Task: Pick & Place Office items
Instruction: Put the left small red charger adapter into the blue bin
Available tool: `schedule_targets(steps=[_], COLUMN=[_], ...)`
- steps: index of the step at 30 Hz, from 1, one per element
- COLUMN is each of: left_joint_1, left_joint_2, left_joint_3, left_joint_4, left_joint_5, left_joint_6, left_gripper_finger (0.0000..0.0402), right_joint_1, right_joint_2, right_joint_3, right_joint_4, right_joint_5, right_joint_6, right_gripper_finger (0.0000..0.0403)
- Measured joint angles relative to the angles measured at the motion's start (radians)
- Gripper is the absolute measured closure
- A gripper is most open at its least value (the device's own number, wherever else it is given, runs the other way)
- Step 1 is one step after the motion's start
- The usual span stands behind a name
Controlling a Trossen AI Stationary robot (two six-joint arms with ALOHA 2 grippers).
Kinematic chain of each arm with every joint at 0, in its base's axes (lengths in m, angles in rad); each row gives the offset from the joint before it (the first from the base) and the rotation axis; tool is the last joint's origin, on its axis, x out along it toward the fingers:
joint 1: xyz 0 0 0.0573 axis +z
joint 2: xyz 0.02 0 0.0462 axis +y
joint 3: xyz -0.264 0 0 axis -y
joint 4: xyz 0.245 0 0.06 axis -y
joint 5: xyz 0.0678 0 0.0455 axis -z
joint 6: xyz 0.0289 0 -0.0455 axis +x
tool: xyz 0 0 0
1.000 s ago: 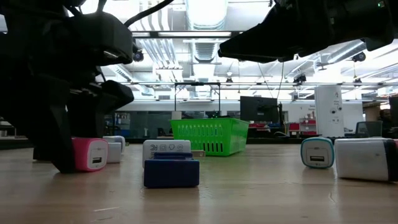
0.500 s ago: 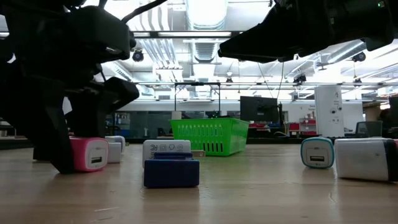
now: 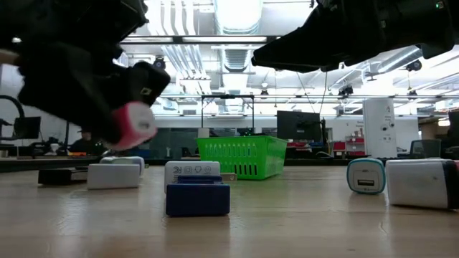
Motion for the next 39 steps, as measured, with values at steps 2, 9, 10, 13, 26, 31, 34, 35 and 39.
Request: schedule_targets(steps=[2, 9, 10, 13, 26, 31, 34, 35, 39], left_joint_1=[0.019, 0.113, 0.128, 0.173, 0.421, 0.547, 0.62, 0.643, 0.726], left_joint_2=[-0.041, -0.165, -0.179, -0.21, -0.216, -0.216, -0.216, -0.216, -0.216], left_joint_3=[-0.054, -0.248, -0.268, -0.321, -0.355, -0.355, -0.347, -0.345, -0.324], left_joint_4=[0.079, 0.423, 0.462, 0.557, 0.783, 0.819, 0.821, 0.82, 0.819], left_joint_5=[0.0, 0.0, 0.001, 0.005, 0.15, 0.257, 0.311, 0.33, 0.406], left_joint_6=[0.019, 0.101, 0.11, 0.138, 0.256, 0.256, 0.256, 0.255, 0.244], left_gripper_finger=[0.0269, 0.0269, 0.0269, 0.0269, 0.0269, 0.0269, 0.0269, 0.0269, 0.0269], right_joint_1=[0.0, 0.0, 0.0, 0.0, -0.001, -0.004, -0.009, -0.013, -0.041], right_joint_2=[0.0, 0.0, 0.0, 0.0, 0.0, 0.0, 0.0, 0.0, 0.0], right_joint_3=[0.0, 0.0, 0.0, 0.0, -0.025, -0.084, -0.111, -0.117, -0.127], right_joint_4=[0.0, 0.009, 0.012, 0.023, 0.147, 0.312, 0.372, 0.383, 0.388], right_joint_5=[0.0, -0.003, -0.003, -0.003, -0.015, -0.087, -0.094, -0.094, -0.099], right_joint_6=[-0.003, -0.003, -0.003, -0.018, -0.05, -0.078, -0.097, -0.101, -0.104], right_gripper_finger=[0.0145, 0.0145, 0.0145, 0.0145, 0.0145, 0.0145, 0.0145, 0.0145, 0.0145])
